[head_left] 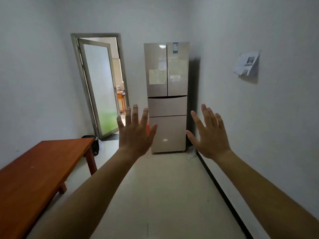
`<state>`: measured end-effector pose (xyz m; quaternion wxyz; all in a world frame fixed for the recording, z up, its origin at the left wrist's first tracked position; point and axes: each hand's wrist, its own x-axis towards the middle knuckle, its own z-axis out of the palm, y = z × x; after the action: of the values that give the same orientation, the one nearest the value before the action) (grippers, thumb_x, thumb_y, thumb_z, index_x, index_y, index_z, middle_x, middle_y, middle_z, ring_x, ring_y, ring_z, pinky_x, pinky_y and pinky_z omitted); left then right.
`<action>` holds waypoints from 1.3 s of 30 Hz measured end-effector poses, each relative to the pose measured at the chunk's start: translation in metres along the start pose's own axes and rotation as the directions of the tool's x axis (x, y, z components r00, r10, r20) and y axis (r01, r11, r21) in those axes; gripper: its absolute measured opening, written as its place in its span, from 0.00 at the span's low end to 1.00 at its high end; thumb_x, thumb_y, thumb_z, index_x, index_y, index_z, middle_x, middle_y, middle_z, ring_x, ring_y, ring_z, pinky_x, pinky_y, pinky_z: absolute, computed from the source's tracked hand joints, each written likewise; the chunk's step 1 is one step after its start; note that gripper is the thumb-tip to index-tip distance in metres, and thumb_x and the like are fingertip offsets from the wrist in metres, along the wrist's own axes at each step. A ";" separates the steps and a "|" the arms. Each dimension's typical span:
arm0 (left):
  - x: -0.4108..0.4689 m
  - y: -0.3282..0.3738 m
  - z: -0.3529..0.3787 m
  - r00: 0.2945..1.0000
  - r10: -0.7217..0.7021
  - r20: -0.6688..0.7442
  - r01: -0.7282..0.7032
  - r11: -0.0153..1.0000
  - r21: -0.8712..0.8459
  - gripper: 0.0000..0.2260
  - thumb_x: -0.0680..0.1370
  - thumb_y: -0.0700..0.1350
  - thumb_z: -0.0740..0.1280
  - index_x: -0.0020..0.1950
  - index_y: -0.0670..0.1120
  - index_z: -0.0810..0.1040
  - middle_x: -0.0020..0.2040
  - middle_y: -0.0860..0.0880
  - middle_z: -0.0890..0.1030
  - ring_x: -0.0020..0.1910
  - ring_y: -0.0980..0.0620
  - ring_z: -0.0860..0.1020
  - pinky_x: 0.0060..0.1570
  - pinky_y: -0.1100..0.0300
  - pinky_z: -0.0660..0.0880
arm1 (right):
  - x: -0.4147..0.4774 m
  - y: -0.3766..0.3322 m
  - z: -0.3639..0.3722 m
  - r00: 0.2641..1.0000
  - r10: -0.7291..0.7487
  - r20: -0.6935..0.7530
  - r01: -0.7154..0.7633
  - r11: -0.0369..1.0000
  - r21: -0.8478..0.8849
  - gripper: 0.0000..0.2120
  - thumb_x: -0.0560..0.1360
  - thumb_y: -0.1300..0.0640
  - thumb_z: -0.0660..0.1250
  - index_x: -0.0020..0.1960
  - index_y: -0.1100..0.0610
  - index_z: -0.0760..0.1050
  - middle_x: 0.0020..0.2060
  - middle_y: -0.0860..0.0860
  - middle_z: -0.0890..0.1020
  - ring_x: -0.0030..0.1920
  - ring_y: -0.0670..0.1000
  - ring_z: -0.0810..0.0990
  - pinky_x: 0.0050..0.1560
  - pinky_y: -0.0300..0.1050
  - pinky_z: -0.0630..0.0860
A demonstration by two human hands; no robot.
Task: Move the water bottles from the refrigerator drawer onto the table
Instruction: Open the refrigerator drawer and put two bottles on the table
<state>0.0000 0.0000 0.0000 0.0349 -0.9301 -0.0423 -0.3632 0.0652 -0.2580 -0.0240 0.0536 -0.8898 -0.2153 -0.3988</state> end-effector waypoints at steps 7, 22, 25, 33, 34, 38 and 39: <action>0.101 0.027 0.130 0.997 -0.044 0.064 0.045 0.999 -0.015 0.33 0.80 0.66 0.41 0.81 0.51 0.52 0.81 0.43 0.51 0.80 0.39 0.50 0.74 0.36 0.47 | 0.065 0.065 0.137 0.994 0.055 0.098 -0.060 0.997 0.042 0.38 0.78 0.32 0.47 0.81 0.52 0.52 0.80 0.58 0.48 0.80 0.61 0.50 0.77 0.60 0.49; 0.302 0.012 0.353 0.992 -0.039 0.122 0.042 0.999 -0.028 0.32 0.81 0.65 0.42 0.79 0.48 0.59 0.79 0.40 0.60 0.77 0.37 0.59 0.71 0.32 0.58 | 0.257 0.158 0.377 0.977 0.032 0.211 -0.057 0.992 0.112 0.37 0.79 0.35 0.53 0.81 0.53 0.51 0.80 0.59 0.49 0.79 0.60 0.53 0.77 0.60 0.52; 0.343 -0.013 0.411 0.992 -0.064 0.107 0.066 0.998 -0.017 0.31 0.81 0.65 0.44 0.79 0.49 0.58 0.79 0.40 0.59 0.77 0.37 0.59 0.71 0.33 0.57 | 0.302 0.163 0.440 0.973 0.001 0.230 -0.023 0.995 0.093 0.37 0.79 0.35 0.53 0.81 0.52 0.50 0.80 0.59 0.49 0.79 0.60 0.52 0.77 0.60 0.53; 0.506 -0.078 0.561 0.975 -0.161 0.151 0.162 0.987 0.005 0.32 0.80 0.66 0.41 0.81 0.51 0.52 0.82 0.43 0.50 0.80 0.40 0.49 0.75 0.36 0.49 | 0.456 0.183 0.597 0.958 -0.014 0.286 -0.003 0.998 0.058 0.39 0.78 0.32 0.46 0.82 0.52 0.45 0.80 0.59 0.46 0.80 0.59 0.49 0.78 0.60 0.50; 0.528 -0.082 0.578 0.976 -0.152 0.154 0.153 0.988 0.011 0.32 0.80 0.66 0.42 0.81 0.52 0.51 0.82 0.43 0.49 0.80 0.41 0.48 0.75 0.37 0.47 | 0.472 0.189 0.614 0.958 -0.012 0.285 -0.002 0.999 0.049 0.39 0.78 0.32 0.45 0.82 0.53 0.44 0.80 0.60 0.46 0.80 0.59 0.49 0.78 0.60 0.51; 0.603 -0.085 0.647 0.968 -0.146 0.205 0.149 0.989 0.000 0.33 0.80 0.67 0.40 0.81 0.53 0.47 0.82 0.44 0.44 0.80 0.42 0.43 0.74 0.40 0.41 | 0.524 0.221 0.682 0.955 0.041 0.294 -0.055 0.998 0.039 0.42 0.77 0.31 0.47 0.81 0.53 0.39 0.80 0.60 0.45 0.80 0.60 0.49 0.78 0.61 0.52; 0.618 -0.084 0.667 0.964 -0.143 0.224 0.147 0.989 0.001 0.33 0.79 0.67 0.38 0.81 0.53 0.46 0.82 0.44 0.43 0.80 0.42 0.42 0.74 0.40 0.40 | 0.534 0.231 0.700 0.953 0.051 0.300 -0.065 0.997 0.036 0.42 0.77 0.31 0.47 0.81 0.53 0.39 0.80 0.60 0.44 0.80 0.60 0.49 0.78 0.61 0.52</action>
<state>0.8925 0.1802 -0.0677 -0.0042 -0.9596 -0.1111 -0.2583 0.9588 -0.0974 -0.0889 0.0522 -0.9443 -0.2037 -0.2530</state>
